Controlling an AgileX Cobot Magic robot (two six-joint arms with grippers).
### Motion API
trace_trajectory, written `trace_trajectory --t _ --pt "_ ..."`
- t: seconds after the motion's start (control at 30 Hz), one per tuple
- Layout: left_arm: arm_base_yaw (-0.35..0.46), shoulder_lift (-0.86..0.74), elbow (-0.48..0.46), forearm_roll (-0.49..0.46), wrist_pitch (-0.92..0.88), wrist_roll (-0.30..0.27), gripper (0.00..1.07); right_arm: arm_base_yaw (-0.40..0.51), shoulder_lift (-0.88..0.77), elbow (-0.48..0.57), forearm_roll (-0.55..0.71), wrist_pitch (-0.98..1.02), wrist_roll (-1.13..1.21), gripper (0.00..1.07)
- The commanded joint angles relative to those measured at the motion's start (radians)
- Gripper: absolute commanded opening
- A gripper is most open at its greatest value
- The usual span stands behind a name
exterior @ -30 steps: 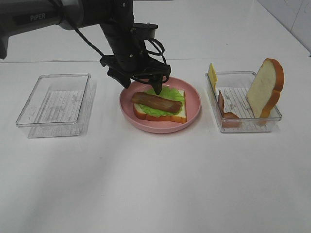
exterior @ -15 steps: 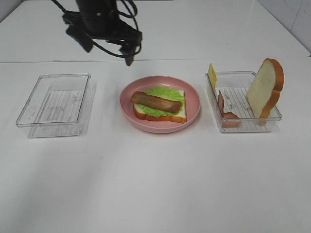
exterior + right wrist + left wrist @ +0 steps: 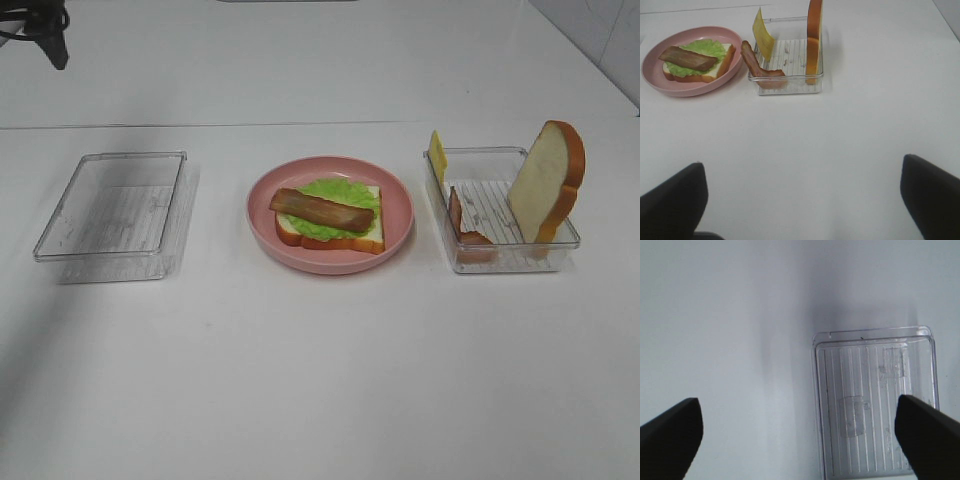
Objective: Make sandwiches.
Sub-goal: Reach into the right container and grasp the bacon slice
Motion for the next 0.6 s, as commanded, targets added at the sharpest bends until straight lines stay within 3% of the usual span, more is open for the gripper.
trace_trajectory --t 0.03,0.07,0.2,0.23,0.27,0.3,0.33,0.43,0.5,0.53,0.6 --pt "0.016 -0.042 0.048 -0.021 0.104 0.026 1.01 -0.002 -0.025 0.001 0.003 -0.009 -0.008 0.98" --pt "0.016 -0.042 0.048 -0.021 0.104 0.026 1.01 -0.002 -0.025 0.001 0.003 -0.009 -0.008 0.98" --pt "0.007 -0.152 0.202 -0.003 0.05 0.033 1.01 -0.002 -0.025 0.001 0.003 -0.009 -0.008 0.98" --pt "-0.003 -0.226 0.322 -0.015 -0.006 0.04 1.01 -0.002 -0.025 0.001 0.003 -0.009 -0.008 0.98" --pt "-0.003 -0.226 0.322 -0.015 -0.006 0.04 1.01 -0.002 -0.025 0.001 0.003 -0.009 -0.008 0.98" --pt "-0.005 -0.274 0.388 -0.015 -0.04 0.042 1.01 -0.002 -0.025 0.001 0.003 -0.009 -0.008 0.98" --pt "-0.012 -0.366 0.51 -0.018 -0.102 0.04 1.01 -0.002 -0.025 0.001 0.002 -0.009 -0.008 0.98" --pt "-0.013 -0.42 0.579 -0.018 -0.138 0.041 1.01 -0.002 -0.025 0.001 0.002 -0.009 -0.008 0.98" --pt "-0.024 -0.577 0.76 -0.018 -0.216 0.045 1.01 -0.002 -0.025 0.001 0.002 -0.009 -0.008 0.98" --pt "-0.024 -0.577 0.76 -0.018 -0.216 0.045 1.01 -0.002 -0.025 0.001 0.002 -0.009 -0.008 0.98" --pt "-0.024 -0.793 0.963 -0.019 -0.27 0.045 1.01 -0.002 -0.025 0.001 0.003 -0.009 -0.008 0.98"
